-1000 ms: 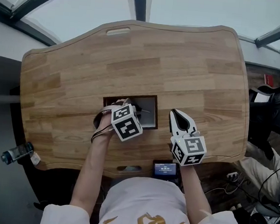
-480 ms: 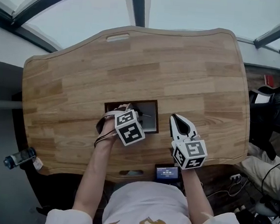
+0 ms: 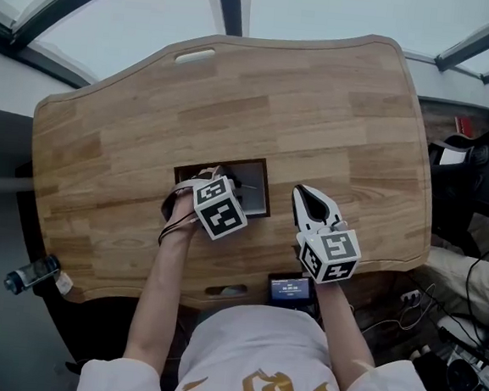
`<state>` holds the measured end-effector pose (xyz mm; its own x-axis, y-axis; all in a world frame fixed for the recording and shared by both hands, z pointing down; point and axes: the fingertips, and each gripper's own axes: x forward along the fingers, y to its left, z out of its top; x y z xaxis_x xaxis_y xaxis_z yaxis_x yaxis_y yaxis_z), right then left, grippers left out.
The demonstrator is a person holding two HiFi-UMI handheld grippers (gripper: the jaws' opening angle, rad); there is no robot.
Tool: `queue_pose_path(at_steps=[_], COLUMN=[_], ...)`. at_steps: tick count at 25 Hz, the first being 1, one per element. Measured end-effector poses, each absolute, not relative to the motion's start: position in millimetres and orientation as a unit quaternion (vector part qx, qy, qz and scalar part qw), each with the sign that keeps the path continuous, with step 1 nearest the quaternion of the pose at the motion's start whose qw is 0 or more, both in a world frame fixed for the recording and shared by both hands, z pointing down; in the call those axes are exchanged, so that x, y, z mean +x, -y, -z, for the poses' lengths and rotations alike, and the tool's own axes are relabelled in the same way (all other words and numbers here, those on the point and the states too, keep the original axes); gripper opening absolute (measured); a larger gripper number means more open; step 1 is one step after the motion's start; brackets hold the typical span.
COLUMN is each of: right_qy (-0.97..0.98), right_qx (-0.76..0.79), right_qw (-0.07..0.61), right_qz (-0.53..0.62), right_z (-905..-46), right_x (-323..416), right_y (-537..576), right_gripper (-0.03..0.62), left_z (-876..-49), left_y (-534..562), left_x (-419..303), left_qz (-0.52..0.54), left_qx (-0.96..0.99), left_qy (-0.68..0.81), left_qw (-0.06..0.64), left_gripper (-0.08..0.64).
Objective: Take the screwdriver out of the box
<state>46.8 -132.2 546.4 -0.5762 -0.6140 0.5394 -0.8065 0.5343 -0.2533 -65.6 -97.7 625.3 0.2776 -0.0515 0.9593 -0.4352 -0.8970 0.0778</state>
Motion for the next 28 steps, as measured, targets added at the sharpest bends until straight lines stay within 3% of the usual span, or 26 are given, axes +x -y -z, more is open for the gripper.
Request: queue_pose_path(at_steps=[8,21,28], right_qy=[0.851,0.848,0.843], right_qx=[0.423,0.426,0.431], right_qw=[0.194,0.193,0.195], right_qz=[-0.243,-0.25,-0.256], right_z=[-544,-547,-552], right_x=[53,55,62], right_y=[131,127,125], right_gripper=[0.032,0.032,0.032], left_z=[-620,-632,-639], left_y=[95,98,98], left_x=[-68,-74,-71], left_qz=[-0.585,-0.617,-0.618], left_qx=[0.776,0.765,0.764], left_qy=[0.151,0.148,0.136], left_qw=[0.182,0.108,0.126], left_gripper=[0.158,0.189,0.164])
